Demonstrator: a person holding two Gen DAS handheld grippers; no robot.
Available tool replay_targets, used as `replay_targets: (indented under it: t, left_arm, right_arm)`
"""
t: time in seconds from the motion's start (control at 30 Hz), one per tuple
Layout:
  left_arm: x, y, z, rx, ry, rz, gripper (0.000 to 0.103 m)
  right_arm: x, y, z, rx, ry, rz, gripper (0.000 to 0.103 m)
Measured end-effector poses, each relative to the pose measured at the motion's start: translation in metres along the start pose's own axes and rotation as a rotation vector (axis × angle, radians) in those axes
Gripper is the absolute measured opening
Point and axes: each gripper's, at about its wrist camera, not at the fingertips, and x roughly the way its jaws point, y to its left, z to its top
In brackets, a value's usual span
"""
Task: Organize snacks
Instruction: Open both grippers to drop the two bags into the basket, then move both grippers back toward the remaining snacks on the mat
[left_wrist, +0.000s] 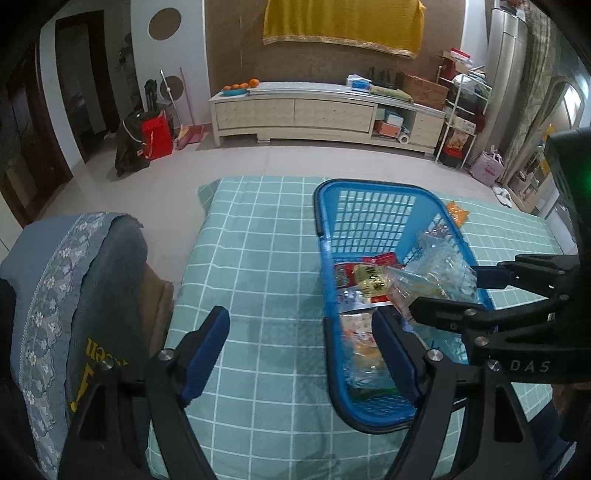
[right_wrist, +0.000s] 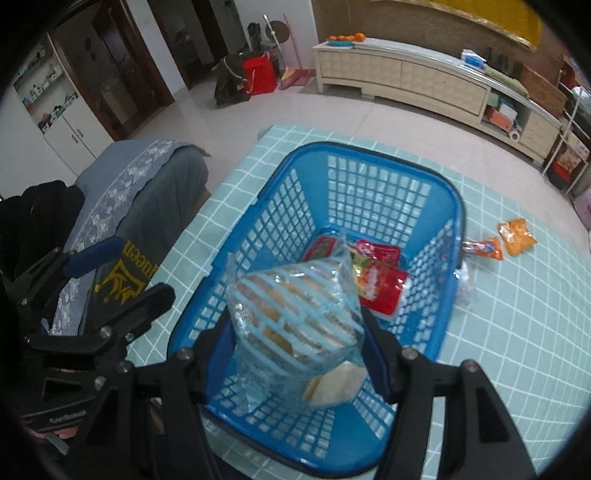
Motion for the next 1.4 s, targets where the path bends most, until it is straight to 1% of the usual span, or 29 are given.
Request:
replay_targets:
  t: [0.1,0.17,0.23,0.37,0.47,0.6,0.73,0.9,0.97,1.03,1.27,1.4]
  left_arm:
    - [0.008,0.01,-0.001,-0.026,0.012,0.002,0.078]
    - [0.011,0.014,-0.002,-0.041,0.017,-0.002,0.078]
    - [0.014,0.019,-0.003,-0.057,0.024,-0.006,0.078]
    - [0.017,0.019,-0.005,-0.069,0.036,-0.006,0.078]
    - [0.013,0.016,-0.007,-0.068,0.037,-0.014,0.078]
    - [-0.002,0.003,-0.009,-0.04,0.017,-0.017,0.078]
    - [-0.025,-0.022,-0.01,-0.001,-0.019,-0.029,0.078]
    - [-0.047,-0.049,-0.009,0.033,-0.048,-0.059,0.078]
    - [-0.055,-0.063,-0.008,0.05,-0.062,-0.065,0.082]
    - [-0.063,-0.079,-0.007,0.073,-0.08,-0.068,0.082]
    - [-0.078,-0.124,-0.002,0.127,-0.102,-0.09,0.082]
    - [-0.078,-0.149,0.003,0.155,-0.102,-0.092,0.082]
  right_arm:
    - [0.01,0.003,0.004,-0.01,0.013,-0.022,0.067]
    - [0.017,0.003,0.005,-0.013,0.026,-0.021,0.068]
    - [0.021,0.004,0.003,-0.016,0.034,-0.014,0.07]
    - [0.025,0.002,-0.002,-0.014,0.05,-0.041,0.075]
    - [0.021,-0.001,-0.006,-0.009,0.053,-0.045,0.078]
    - [-0.004,-0.011,-0.016,0.015,0.017,-0.038,0.084]
    - [-0.034,-0.023,-0.028,0.038,-0.023,-0.039,0.087]
    - [-0.072,-0.044,-0.043,0.068,-0.074,-0.056,0.087]
    - [-0.086,-0.052,-0.05,0.079,-0.094,-0.064,0.088]
    - [-0.097,-0.061,-0.055,0.091,-0.11,-0.074,0.089]
    - [-0.137,-0.097,-0.074,0.122,-0.164,-0.099,0.092]
    - [-0.15,-0.115,-0.081,0.132,-0.178,-0.113,0.095]
